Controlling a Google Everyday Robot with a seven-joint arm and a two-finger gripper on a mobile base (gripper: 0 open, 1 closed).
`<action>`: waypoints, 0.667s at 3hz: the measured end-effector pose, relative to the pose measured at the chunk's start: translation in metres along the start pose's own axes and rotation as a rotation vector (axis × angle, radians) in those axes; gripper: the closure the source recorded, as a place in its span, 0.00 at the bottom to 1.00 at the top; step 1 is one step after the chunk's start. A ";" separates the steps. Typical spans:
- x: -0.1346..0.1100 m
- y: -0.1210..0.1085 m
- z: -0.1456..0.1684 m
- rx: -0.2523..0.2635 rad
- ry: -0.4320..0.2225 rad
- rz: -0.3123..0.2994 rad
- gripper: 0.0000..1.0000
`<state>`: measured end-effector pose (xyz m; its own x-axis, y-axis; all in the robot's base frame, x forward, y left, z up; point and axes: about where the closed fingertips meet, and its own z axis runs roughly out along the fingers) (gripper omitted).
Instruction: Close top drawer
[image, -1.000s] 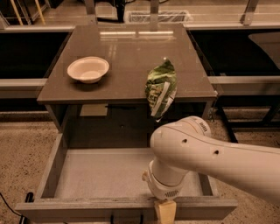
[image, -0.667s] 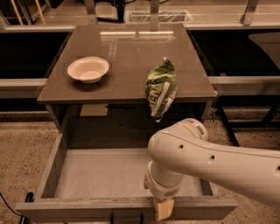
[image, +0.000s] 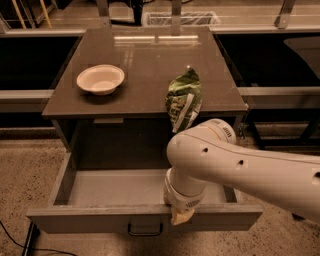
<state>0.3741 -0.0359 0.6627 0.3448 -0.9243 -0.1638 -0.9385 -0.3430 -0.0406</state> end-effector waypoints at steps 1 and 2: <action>-0.001 -0.003 -0.004 0.006 -0.002 -0.009 0.39; -0.001 -0.003 -0.004 0.006 -0.002 -0.009 0.16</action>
Offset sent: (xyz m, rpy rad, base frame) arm 0.0029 0.0016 0.0039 0.0046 -0.0066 0.0083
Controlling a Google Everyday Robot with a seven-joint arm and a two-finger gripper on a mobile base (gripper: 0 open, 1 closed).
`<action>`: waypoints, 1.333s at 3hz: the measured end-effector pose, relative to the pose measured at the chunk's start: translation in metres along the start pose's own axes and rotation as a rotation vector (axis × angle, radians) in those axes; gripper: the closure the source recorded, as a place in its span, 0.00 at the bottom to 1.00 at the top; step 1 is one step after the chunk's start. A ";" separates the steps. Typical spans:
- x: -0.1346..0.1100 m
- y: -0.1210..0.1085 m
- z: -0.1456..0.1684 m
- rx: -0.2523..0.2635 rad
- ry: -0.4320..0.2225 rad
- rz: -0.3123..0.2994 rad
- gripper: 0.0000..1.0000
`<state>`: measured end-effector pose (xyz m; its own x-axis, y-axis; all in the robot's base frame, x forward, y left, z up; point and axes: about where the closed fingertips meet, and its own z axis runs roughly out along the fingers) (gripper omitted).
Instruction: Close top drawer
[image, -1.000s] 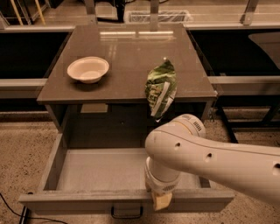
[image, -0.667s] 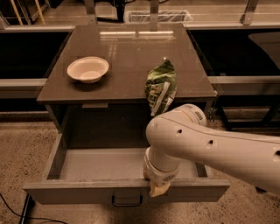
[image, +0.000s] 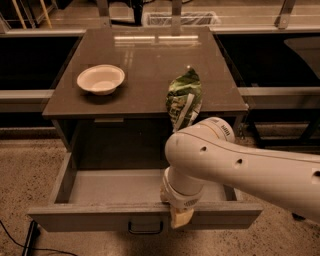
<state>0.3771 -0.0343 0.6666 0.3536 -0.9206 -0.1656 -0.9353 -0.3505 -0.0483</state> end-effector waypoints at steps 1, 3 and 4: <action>-0.010 0.005 -0.015 0.028 -0.048 -0.017 0.00; -0.046 0.035 -0.053 0.113 -0.185 -0.067 0.19; -0.044 0.058 -0.020 0.073 -0.123 -0.012 0.49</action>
Offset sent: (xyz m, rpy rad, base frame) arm -0.0516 0.0300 0.1088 0.3467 -0.0992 0.1134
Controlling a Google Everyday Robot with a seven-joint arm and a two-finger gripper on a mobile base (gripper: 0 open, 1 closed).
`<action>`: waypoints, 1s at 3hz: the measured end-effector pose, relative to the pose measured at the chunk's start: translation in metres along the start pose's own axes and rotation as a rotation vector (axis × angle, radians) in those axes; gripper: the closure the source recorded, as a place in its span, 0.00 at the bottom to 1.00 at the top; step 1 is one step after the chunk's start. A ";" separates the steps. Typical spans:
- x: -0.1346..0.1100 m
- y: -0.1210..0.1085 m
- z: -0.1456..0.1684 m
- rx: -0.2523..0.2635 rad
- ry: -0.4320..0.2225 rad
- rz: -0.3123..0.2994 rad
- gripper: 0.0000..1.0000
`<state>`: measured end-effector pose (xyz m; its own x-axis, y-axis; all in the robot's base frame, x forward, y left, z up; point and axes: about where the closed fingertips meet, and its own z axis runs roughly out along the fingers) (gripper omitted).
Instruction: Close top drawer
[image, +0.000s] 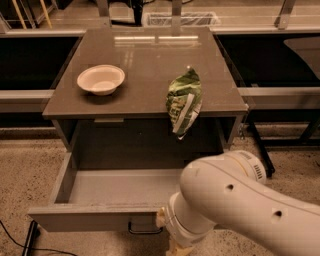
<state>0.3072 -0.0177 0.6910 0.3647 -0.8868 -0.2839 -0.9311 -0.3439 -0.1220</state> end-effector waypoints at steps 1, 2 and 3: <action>0.025 0.014 0.025 -0.017 0.064 0.098 0.74; 0.041 0.011 0.033 -0.005 0.120 0.147 0.71; 0.053 0.005 0.037 0.011 0.167 0.186 0.46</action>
Offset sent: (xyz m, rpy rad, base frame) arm 0.0165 -0.0445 -0.0619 -0.1719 -0.0067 -0.2318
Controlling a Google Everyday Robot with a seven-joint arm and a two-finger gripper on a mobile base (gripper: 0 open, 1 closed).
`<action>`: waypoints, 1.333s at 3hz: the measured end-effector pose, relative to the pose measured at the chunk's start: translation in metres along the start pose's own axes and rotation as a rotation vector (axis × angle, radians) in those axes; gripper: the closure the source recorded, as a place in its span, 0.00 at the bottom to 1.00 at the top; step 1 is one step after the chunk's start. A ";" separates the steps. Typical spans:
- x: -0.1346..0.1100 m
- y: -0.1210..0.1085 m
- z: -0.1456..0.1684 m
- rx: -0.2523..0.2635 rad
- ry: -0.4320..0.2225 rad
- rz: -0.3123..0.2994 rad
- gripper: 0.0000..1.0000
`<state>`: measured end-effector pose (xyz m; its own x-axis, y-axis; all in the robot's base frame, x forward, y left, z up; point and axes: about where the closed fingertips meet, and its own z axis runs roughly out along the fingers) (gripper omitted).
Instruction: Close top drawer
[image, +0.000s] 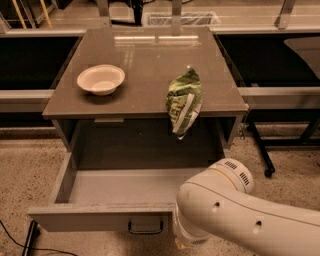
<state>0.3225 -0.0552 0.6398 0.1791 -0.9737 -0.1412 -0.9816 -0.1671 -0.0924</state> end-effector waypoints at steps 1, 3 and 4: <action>0.003 -0.007 0.004 0.018 0.027 0.014 0.23; 0.003 -0.007 0.004 0.018 0.027 0.014 0.00; 0.003 -0.005 -0.003 0.020 0.009 0.018 0.00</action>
Offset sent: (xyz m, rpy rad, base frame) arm 0.0093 -0.0006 -0.0038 -0.0223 -0.0193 -0.0192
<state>0.3281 -0.0579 0.6429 0.1603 -0.9779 -0.1344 -0.9831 -0.1461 -0.1100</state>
